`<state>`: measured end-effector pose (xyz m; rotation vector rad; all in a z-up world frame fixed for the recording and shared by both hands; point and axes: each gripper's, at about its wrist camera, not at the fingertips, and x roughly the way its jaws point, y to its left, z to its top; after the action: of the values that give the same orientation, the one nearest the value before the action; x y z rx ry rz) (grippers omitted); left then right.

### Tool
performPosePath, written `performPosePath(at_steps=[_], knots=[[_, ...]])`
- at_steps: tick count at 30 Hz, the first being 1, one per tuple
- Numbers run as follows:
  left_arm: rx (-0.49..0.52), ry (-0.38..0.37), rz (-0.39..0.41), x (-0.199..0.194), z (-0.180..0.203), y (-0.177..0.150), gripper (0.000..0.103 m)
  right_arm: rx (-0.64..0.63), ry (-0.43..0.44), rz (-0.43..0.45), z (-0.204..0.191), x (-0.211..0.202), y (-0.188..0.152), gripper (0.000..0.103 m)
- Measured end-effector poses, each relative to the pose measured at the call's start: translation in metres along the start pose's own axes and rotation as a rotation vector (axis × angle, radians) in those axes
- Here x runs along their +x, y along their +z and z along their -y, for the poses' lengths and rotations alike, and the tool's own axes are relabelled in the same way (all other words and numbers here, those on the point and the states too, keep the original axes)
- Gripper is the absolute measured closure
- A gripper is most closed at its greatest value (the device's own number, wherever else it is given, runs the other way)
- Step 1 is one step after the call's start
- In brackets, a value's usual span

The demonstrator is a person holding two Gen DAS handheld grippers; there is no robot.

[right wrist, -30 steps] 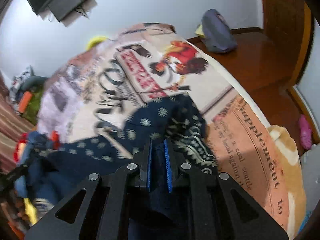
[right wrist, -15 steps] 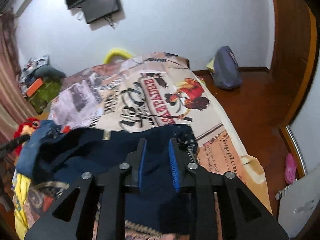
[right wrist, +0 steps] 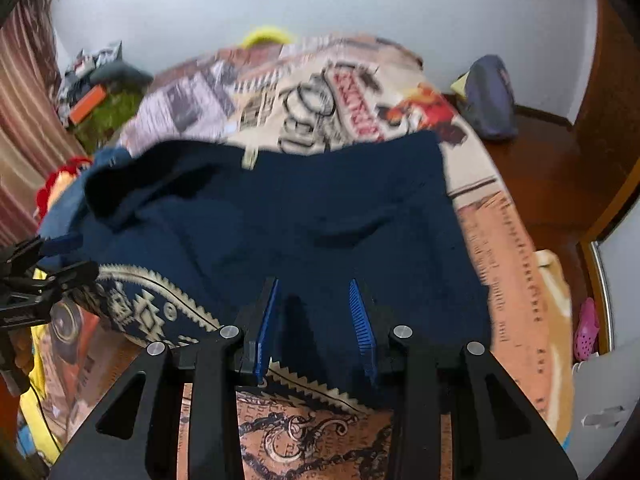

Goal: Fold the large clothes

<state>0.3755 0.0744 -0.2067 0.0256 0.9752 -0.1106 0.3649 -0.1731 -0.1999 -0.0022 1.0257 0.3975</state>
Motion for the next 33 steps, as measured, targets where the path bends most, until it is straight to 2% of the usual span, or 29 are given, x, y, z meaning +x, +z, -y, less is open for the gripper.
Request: performPosePath(at_steps=[4,7,9,13,15,17,18,24,26,33], knots=[[-0.019,0.042,0.015,0.022,-0.008,0.017,0.027,0.076,0.022,-0.045,0.006,0.030,0.002,0.069],[0.004,0.143,0.045,0.033,-0.017,0.043,0.027,0.120,0.030,-0.041,0.012,0.040,0.005,0.065],[-0.004,0.180,0.070,0.034,-0.027,0.057,0.027,0.144,0.043,-0.034,0.016,0.041,0.005,0.063],[-0.137,0.154,0.091,0.033,-0.059,0.078,0.027,0.124,0.017,-0.021,0.020,0.039,-0.003,0.062],[-0.171,0.170,0.112,0.027,-0.066,0.078,0.027,0.096,-0.018,-0.017,0.020,0.036,-0.007,0.061],[-0.171,0.249,0.132,0.019,-0.070,0.075,0.027,0.086,-0.037,-0.013,0.023,0.030,-0.014,0.059],[-0.171,0.260,0.132,0.017,-0.072,0.072,0.027,0.088,-0.046,-0.012,0.025,0.027,-0.018,0.058],[-0.185,0.191,0.076,-0.009,-0.078,0.037,0.027,0.107,-0.091,-0.008,0.036,0.004,-0.035,0.051],[-0.189,0.178,0.074,-0.023,-0.076,0.023,0.027,0.114,-0.105,-0.006,0.036,-0.006,-0.039,0.048],[-0.216,0.130,0.102,-0.075,-0.071,-0.024,0.026,0.105,-0.121,-0.020,0.028,-0.037,-0.049,0.048]])
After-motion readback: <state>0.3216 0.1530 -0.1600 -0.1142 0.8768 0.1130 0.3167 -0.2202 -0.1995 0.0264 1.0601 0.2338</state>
